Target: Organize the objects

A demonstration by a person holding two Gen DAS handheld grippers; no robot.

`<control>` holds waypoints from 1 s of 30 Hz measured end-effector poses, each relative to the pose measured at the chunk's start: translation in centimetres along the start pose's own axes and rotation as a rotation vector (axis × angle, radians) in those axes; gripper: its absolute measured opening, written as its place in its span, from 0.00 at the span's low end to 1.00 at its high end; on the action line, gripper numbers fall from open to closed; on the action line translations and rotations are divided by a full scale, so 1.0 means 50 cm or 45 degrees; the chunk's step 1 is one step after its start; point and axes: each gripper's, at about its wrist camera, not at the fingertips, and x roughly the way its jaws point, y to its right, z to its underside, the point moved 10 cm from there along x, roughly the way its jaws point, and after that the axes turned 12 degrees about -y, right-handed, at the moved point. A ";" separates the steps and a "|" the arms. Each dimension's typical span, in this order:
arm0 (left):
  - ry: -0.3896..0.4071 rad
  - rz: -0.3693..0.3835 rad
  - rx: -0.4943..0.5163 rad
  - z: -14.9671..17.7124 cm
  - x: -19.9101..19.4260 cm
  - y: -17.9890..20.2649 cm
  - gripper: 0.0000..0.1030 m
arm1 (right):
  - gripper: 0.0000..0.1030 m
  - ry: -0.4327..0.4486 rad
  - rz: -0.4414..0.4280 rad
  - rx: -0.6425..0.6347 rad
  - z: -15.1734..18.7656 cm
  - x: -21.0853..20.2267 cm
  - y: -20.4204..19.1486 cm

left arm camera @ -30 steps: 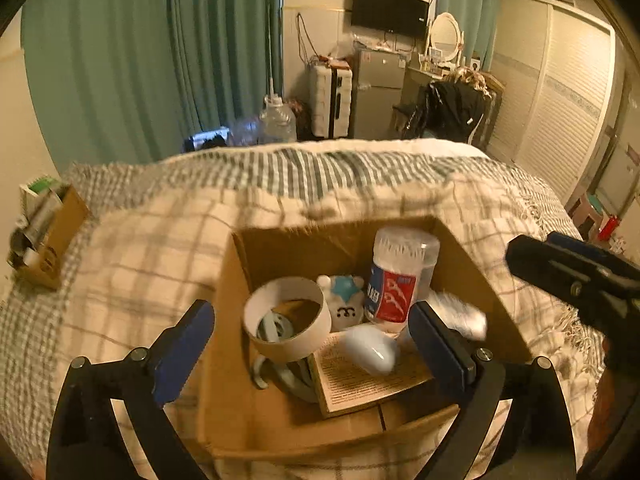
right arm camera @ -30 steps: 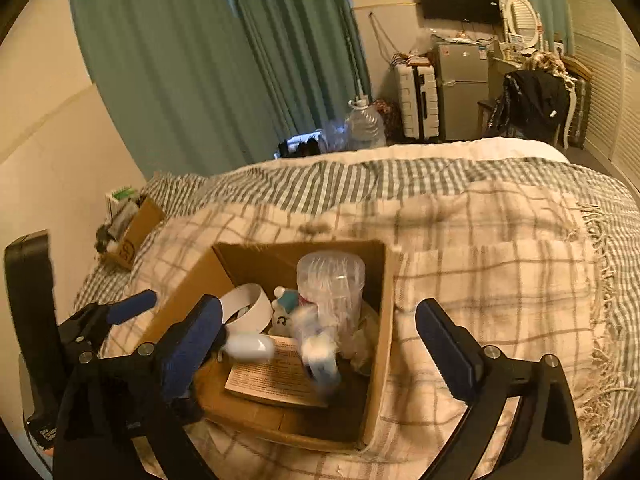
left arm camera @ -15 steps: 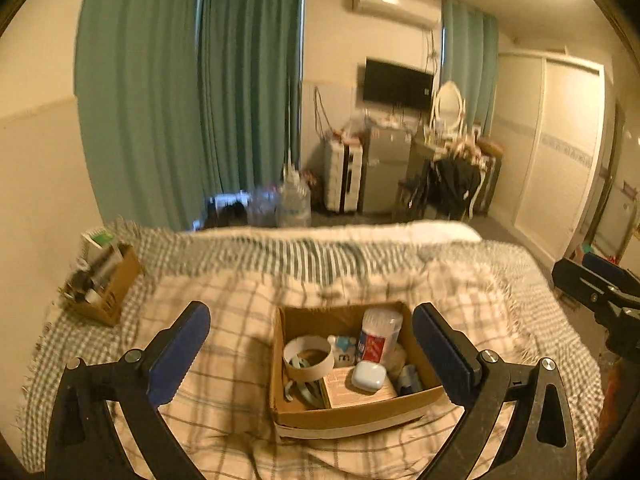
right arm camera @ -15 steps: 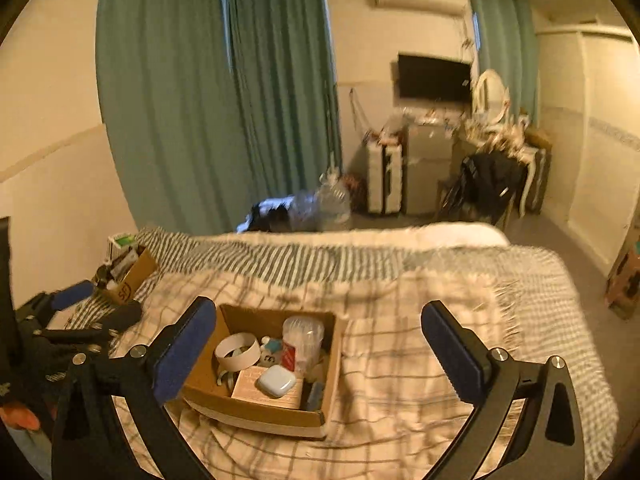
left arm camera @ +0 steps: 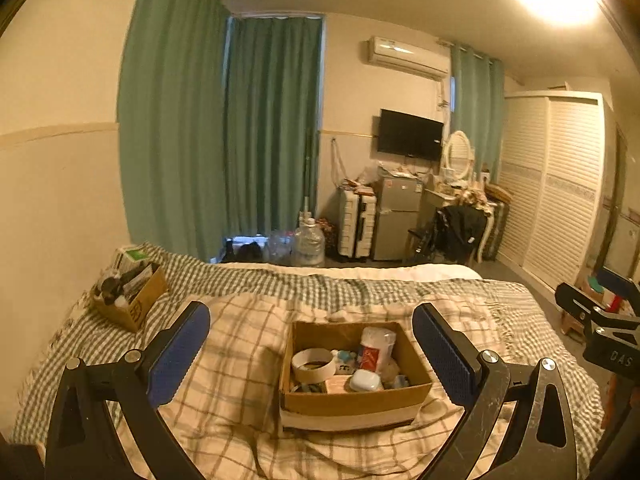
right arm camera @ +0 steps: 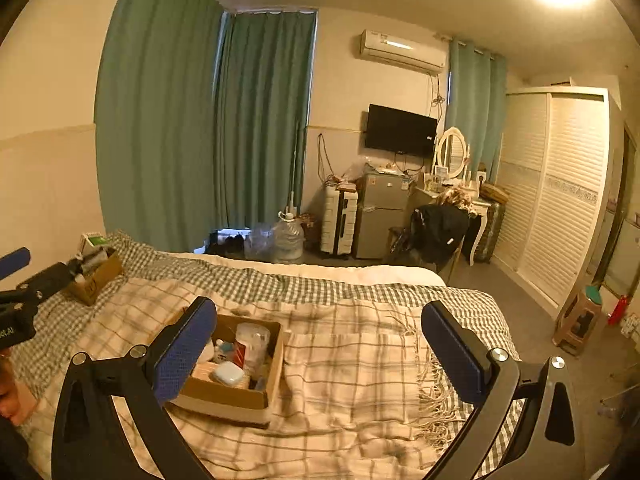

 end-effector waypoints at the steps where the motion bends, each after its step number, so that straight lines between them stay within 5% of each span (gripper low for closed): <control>1: 0.004 -0.010 -0.008 0.016 0.011 -0.003 1.00 | 1.00 -0.006 0.001 0.006 0.012 0.009 0.001; 12: -0.077 -0.103 0.010 0.183 0.138 -0.002 1.00 | 1.00 -0.137 -0.103 0.057 0.176 0.215 -0.028; 30: -0.132 -0.095 0.061 0.204 0.146 0.030 1.00 | 1.00 -0.112 -0.124 0.059 0.179 0.200 -0.029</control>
